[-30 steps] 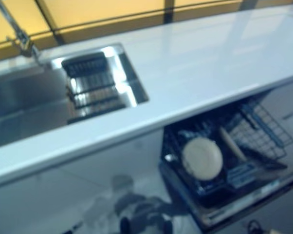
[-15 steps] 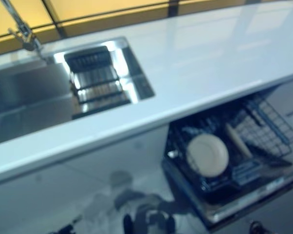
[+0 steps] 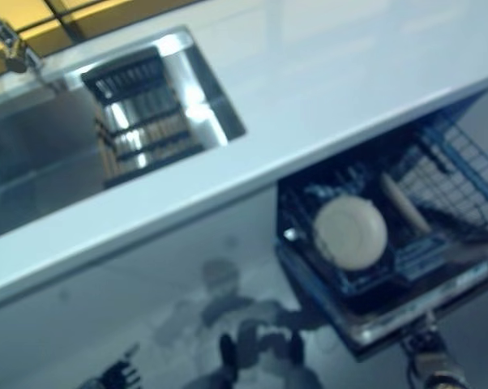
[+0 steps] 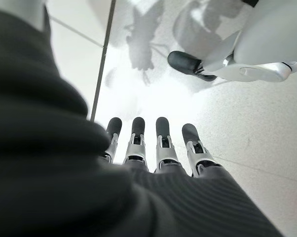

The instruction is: Take plates into dishwasher

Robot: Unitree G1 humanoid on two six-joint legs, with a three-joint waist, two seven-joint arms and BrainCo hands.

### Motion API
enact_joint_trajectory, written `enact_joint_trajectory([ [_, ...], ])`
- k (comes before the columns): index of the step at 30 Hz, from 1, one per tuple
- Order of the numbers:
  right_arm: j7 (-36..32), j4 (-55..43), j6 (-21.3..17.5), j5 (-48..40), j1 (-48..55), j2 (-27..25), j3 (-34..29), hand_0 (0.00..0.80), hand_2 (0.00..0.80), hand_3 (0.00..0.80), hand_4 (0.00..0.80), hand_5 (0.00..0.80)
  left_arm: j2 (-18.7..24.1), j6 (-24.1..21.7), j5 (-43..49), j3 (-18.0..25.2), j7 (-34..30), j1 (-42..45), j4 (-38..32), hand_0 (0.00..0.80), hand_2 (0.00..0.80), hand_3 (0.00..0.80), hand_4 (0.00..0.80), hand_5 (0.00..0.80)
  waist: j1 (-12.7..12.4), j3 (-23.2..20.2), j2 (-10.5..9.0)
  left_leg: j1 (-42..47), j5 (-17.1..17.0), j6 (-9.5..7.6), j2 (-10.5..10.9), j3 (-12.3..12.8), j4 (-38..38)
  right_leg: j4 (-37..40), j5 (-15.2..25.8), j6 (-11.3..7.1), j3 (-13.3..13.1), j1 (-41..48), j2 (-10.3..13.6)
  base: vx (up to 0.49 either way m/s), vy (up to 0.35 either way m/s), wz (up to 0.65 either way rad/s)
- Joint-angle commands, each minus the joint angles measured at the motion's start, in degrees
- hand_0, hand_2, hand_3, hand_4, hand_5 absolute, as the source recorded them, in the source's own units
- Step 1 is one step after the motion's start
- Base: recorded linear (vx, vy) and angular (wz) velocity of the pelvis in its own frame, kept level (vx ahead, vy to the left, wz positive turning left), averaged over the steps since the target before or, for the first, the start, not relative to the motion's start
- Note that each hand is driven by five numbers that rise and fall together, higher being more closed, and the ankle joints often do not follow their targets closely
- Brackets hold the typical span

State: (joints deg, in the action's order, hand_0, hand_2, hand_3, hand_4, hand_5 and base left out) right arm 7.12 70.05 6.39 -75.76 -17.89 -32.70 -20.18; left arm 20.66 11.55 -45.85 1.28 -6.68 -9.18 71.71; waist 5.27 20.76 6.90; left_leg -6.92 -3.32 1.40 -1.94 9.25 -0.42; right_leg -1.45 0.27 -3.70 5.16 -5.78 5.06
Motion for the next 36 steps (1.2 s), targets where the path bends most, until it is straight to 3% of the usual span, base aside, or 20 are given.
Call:
enact_joint_trajectory([
  [1,-2.9,-2.3,-3.5,-4.3,-2.9,-1.6,-1.3,0.000,0.000,0.000,0.000,0.000,-1.8,-0.9,-3.4,0.4,0.7,1.7,0.7,0.000,0.000,0.000,0.000,0.000,-1.3,-1.4,0.32,-3.3,11.5,-4.81,4.1,0.4,14.3,-9.7,-3.9,2.74,-1.1,-5.8,0.3,-0.024,0.091,0.00],
  [8,-10.8,-5.3,-5.6,-4.3,-11.6,-2.9,2.3,0.000,0.000,0.000,0.000,0.000,-4.3,-1.3,-4.7,-2.1,-0.3,1.9,-0.8,0.000,0.000,0.000,0.000,0.000,-2.5,-0.7,2.63,-5.8,13.2,-4.50,4.9,0.0,20.2,-14.3,-6.7,4.22,-0.1,-7.4,1.4,-0.046,0.053,-0.01],
  [14,-15.1,-9.6,-7.9,-1.8,-18.2,-2.4,6.9,0.000,0.000,0.000,0.000,0.000,-5.3,0.2,-5.3,-3.9,0.5,1.9,-2.7,0.000,0.000,0.000,0.000,0.000,-3.5,-0.3,3.34,-7.2,14.7,-4.63,5.2,-0.6,25.0,-20.6,-9.6,5.35,0.8,-9.1,2.6,-0.039,0.015,0.06],
  [21,-15.2,-12.5,-7.8,3.2,-21.5,-3.6,11.1,0.000,0.000,0.000,0.000,0.000,-5.3,0.9,-4.8,-5.0,0.7,3.2,-3.8,0.000,0.000,0.000,0.000,0.000,-4.3,-0.7,2.97,-6.0,13.4,-4.31,5.0,-1.3,24.6,-20.8,-9.9,5.71,1.3,-7.6,2.6,0.017,0.005,-0.05],
  [36,-15.1,-12.2,-6.6,4.6,-19.8,-5.1,10.7,0.000,0.000,0.000,0.000,0.000,-4.4,0.6,-2.1,-4.4,-0.2,4.7,-3.2,0.000,0.000,0.000,0.000,0.000,-4.8,-2.1,0.05,-0.6,11.0,-4.11,4.0,-1.7,16.6,-11.6,-6.4,4.91,1.2,-0.7,0.3,0.037,-0.023,-0.08],
])
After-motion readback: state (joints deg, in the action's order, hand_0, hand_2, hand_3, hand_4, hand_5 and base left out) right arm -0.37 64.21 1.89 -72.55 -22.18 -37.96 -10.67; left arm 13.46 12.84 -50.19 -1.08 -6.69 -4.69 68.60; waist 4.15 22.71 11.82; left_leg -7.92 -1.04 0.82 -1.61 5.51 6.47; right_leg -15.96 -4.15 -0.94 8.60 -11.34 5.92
